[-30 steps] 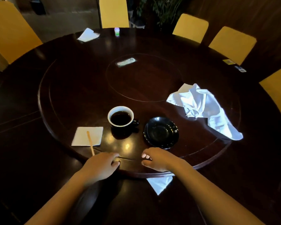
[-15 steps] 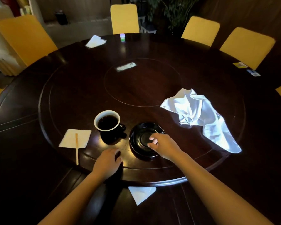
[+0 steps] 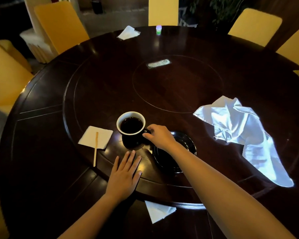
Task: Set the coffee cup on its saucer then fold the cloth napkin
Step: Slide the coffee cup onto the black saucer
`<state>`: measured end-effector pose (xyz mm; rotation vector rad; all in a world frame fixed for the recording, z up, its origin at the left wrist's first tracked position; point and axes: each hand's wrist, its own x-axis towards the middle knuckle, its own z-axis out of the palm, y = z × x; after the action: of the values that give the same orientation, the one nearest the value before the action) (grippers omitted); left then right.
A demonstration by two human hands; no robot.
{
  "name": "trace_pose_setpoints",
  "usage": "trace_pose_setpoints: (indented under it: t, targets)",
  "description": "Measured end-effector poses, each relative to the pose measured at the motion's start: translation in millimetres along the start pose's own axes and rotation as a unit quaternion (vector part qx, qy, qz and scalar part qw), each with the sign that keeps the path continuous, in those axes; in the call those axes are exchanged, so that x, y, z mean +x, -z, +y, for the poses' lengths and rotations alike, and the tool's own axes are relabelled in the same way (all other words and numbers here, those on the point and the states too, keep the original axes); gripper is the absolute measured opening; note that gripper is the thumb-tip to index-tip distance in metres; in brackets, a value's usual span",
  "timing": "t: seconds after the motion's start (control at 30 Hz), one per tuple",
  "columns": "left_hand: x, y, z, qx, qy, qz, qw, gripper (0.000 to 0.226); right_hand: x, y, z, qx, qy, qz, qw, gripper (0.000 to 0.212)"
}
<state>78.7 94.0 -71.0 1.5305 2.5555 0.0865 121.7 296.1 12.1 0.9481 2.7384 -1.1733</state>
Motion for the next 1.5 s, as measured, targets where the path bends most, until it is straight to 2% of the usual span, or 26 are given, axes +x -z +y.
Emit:
trace_pose_setpoints:
  t: [0.13,0.4,0.6,0.87,1.0,1.5]
  targets:
    - [-0.2,-3.5,-0.7,0.007,-0.001,0.01,1.0,0.054,12.3,-1.3,-3.5,-0.012,-0.006,-0.025,1.0,0.029]
    - [1.0,-10.6,-1.4,0.005,-0.006,0.043,0.999,0.053,20.8,4.6,-2.3,0.012,-0.003,-0.1,0.995,0.024]
    - [0.8,-11.9,-1.4,0.001,-0.007,0.05,0.999,0.054,15.0,12.0,7.9,0.07,0.011,-0.081,0.994,0.022]
    - [0.4,-11.1,-2.8,0.001,-0.009,0.045,0.999,0.055,-25.1,57.1,41.5,0.11,0.02,-0.06,0.992,0.016]
    - [0.7,-11.4,-3.2,0.008,-0.006,0.041,0.999,0.055,-56.4,69.2,68.1,0.098,0.01,-0.047,0.994,0.022]
    - [0.2,-7.2,-1.9,0.021,0.0,0.028,0.999,0.06,-108.4,59.6,117.9,0.071,0.013,-0.033,0.997,0.014]
